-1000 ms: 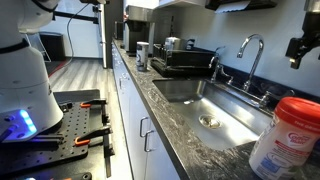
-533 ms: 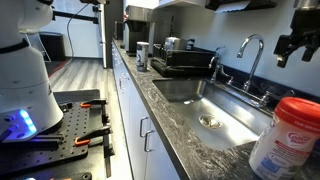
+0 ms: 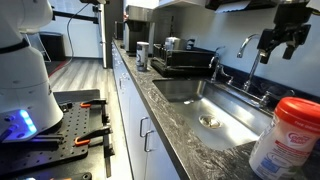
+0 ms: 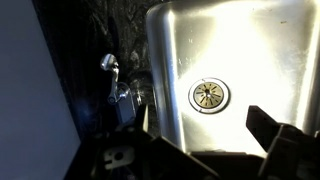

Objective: Open the faucet using the faucet handle on the right then close it.

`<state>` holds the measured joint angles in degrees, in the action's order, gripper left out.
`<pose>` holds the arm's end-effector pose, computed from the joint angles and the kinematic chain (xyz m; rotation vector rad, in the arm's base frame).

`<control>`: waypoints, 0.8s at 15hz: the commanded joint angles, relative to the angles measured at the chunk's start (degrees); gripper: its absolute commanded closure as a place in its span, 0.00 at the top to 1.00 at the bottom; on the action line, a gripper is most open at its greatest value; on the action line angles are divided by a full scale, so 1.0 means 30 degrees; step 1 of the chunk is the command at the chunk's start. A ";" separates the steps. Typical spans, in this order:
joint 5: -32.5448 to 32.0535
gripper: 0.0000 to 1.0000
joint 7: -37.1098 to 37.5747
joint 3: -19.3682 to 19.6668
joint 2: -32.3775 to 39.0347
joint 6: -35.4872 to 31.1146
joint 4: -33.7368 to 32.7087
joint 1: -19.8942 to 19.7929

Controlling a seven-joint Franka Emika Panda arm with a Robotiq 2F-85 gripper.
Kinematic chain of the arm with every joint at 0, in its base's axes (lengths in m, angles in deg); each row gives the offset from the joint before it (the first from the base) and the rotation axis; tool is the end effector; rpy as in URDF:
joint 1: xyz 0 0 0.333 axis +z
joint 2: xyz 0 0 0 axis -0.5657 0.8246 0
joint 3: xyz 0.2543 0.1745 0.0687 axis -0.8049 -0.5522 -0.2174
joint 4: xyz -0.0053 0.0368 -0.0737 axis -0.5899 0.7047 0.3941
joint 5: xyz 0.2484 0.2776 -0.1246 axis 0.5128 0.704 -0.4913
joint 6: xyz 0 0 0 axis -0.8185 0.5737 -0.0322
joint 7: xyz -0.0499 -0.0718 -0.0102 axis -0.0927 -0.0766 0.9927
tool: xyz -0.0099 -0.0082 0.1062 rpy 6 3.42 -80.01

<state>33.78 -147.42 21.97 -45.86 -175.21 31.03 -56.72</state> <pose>0.6888 -0.2579 0.4300 2.2831 1.9112 0.2785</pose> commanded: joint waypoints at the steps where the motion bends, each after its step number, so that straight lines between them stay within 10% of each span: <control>1: 0.0407 1.00 -0.1063 0.0366 -0.3021 -0.1410 0.4511 0.0255; 12: 0.1407 1.00 -0.9996 0.0472 -0.6376 -0.1339 0.9461 0.0877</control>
<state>36.45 -169.93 22.36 -61.15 -179.45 55.04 -55.77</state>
